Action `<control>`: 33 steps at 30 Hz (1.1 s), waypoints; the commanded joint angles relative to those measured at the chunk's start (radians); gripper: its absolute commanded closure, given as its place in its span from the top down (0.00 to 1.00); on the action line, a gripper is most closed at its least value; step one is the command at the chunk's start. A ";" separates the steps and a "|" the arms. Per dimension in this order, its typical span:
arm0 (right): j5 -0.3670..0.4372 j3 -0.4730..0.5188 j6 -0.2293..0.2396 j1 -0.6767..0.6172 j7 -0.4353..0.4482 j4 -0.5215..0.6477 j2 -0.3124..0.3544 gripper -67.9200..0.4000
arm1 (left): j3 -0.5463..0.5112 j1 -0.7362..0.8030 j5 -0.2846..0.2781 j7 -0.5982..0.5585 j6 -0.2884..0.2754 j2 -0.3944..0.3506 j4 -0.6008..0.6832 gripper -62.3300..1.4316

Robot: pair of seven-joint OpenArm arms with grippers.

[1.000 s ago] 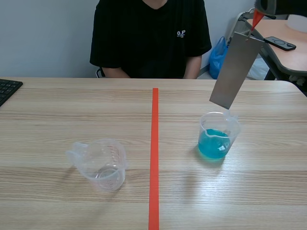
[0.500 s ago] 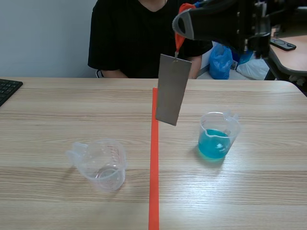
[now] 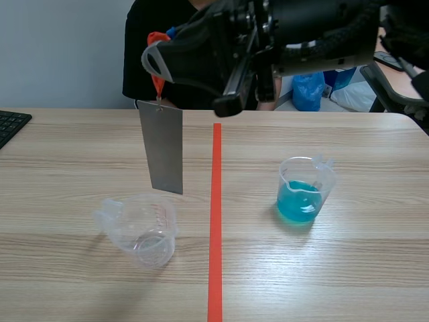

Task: Do the redox reaction experiment.
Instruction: 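Put the plate into the left beaker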

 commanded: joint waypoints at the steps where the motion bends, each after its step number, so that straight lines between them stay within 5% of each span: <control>1: -0.015 -0.013 0.011 0.017 0.019 0.009 -0.015 0.03 | -0.009 0.000 -0.013 -0.014 -0.001 -0.006 0.015 0.08; 14: -0.163 -0.108 0.011 0.014 0.020 0.009 -0.076 0.03 | -0.009 0.000 -0.013 -0.017 -0.001 -0.006 0.015 0.08; 33: -0.190 -0.156 0.011 0.014 0.068 0.008 -0.079 0.03 | -0.009 0.000 -0.013 -0.017 -0.001 -0.006 0.015 0.08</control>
